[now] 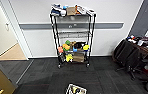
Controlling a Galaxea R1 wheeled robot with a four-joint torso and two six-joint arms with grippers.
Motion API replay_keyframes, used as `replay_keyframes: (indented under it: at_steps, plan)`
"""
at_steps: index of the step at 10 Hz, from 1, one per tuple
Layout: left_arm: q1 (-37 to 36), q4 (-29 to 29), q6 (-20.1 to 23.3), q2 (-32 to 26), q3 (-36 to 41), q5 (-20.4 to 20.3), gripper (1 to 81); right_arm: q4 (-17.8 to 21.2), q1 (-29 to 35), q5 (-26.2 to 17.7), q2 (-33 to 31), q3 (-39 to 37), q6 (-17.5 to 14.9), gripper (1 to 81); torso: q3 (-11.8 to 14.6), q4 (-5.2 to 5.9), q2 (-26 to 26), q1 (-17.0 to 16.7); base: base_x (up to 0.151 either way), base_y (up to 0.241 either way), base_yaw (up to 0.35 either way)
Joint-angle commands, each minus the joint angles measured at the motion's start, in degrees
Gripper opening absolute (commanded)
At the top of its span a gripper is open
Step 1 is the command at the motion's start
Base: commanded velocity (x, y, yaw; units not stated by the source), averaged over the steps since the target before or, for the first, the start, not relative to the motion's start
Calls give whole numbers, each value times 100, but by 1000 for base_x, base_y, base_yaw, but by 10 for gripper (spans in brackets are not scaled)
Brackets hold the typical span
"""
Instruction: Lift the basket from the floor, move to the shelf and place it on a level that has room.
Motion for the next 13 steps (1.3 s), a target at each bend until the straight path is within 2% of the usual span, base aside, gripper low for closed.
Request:
replay_keyframes:
  at_steps: [1,13]
  plan:
    - [-214,80,11,-94,97,270,811,-20,295,-290,-91,118,-6,811,0,0,0,0,78,0,0]
    - [-214,80,20,-76,63,270,811,-4,312,-290,-73,56,3,811,-2,0,5,2,92,0,0]
